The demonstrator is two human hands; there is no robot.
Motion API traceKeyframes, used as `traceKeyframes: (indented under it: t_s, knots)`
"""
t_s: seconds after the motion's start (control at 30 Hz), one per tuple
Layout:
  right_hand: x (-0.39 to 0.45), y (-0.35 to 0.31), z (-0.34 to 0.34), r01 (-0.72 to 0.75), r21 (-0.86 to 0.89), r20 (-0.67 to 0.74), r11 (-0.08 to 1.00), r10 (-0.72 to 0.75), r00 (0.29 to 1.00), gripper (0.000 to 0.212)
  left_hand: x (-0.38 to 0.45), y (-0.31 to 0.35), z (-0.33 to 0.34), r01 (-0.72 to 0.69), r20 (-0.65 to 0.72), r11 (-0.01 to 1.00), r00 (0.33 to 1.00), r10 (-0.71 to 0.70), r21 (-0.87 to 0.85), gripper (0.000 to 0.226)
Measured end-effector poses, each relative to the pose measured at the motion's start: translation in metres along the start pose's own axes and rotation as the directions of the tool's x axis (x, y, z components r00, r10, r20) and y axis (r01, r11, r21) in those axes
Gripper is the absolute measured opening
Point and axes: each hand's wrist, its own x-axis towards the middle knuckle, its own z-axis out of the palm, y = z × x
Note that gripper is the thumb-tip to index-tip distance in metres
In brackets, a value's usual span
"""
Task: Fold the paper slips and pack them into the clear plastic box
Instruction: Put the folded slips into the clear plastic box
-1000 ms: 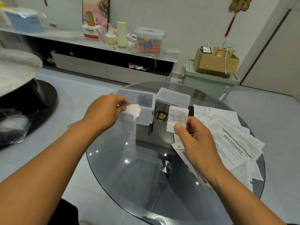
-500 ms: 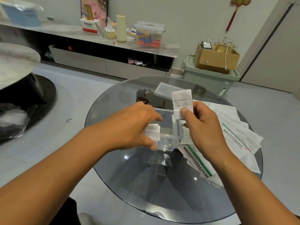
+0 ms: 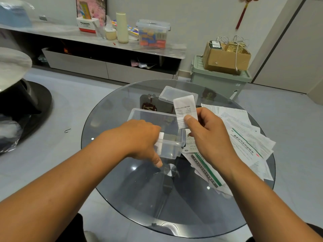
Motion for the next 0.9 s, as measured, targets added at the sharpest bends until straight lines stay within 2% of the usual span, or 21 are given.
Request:
traceKeyframes:
  t_s: [0.23, 0.4, 0.5, 0.73, 0.9]
  knots:
    - [0.000, 0.000, -0.001, 0.008, -0.005, 0.029, 1.000, -0.007, 1.000, 0.014, 0.010, 0.002, -0.009, 0.079, 0.154, 0.994, 0.986, -0.066, -0.078, 0.083]
    - [0.001, 0.002, -0.003, 0.020, -0.031, 0.060, 0.999, -0.018, 0.998, 0.011, 0.017, 0.008, -0.017, 0.101, 0.260, 0.991, 0.963, -0.075, -0.089, 0.073]
    - [0.002, 0.002, -0.004, 0.025, -0.032, 0.071, 0.999, -0.023, 0.997, 0.010, 0.018, 0.013, -0.023, 0.122, 0.303, 0.992, 0.947, -0.104, -0.039, 0.074]
    - [-0.002, -0.001, -0.007, 0.035, -0.022, 0.106, 0.999, -0.032, 0.994, 0.006, 0.006, 0.021, -0.025, 0.083, 0.247, 0.981, 0.961, -0.125, 0.176, 0.079]
    - [0.000, -0.006, -0.011, 0.014, -0.018, 0.093, 1.000, -0.013, 0.996, 0.008, 0.004, 0.019, -0.021, 0.078, 0.202, 0.993, 0.975, -0.095, 0.092, 0.071]
